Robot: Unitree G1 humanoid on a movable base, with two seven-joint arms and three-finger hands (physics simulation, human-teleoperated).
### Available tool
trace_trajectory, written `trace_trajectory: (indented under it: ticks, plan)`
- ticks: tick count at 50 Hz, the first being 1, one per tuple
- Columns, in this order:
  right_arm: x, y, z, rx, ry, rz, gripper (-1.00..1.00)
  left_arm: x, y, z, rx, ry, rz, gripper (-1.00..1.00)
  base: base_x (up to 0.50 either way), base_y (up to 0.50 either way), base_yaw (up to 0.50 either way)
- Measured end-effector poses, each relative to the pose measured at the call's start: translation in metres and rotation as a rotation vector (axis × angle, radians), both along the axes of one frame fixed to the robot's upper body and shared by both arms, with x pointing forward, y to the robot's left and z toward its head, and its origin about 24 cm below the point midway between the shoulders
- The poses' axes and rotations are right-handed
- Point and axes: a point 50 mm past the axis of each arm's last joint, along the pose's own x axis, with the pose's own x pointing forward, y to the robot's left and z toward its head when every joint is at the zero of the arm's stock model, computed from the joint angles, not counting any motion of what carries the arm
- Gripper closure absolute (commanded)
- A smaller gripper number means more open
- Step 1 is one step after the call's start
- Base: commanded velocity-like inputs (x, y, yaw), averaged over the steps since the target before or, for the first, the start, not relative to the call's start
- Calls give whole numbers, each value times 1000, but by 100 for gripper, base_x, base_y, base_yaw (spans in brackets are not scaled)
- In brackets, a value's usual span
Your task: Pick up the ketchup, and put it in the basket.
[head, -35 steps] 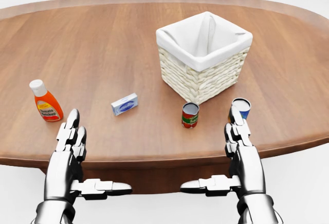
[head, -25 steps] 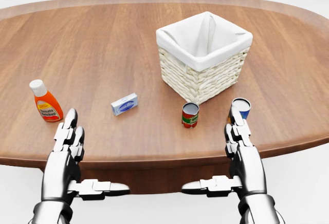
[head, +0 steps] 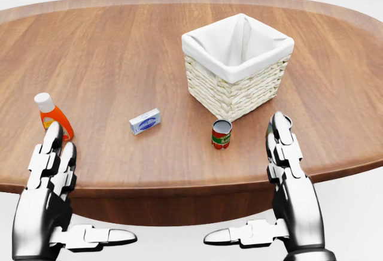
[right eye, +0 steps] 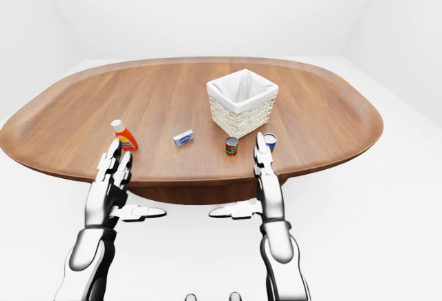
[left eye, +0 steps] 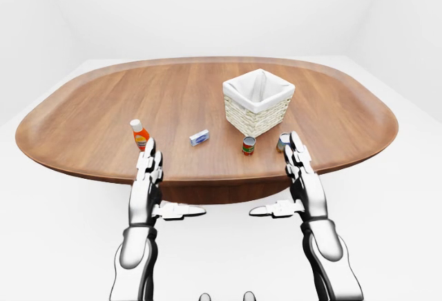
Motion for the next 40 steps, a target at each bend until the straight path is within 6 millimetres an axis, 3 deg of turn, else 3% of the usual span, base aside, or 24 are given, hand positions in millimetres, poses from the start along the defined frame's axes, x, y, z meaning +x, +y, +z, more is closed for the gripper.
trace_trajectory:
  ticks: [23, 40]
  plan:
    - [-18, 3, 17, -15, -67, 5, -100, -17, 8, 19, -10, -66, 16, -100, 0, 0, 0]
    - [-21, 3, 17, -27, -62, 19, -100, -20, 8, 22, -11, -71, 10, -100, 0, 49, 0]
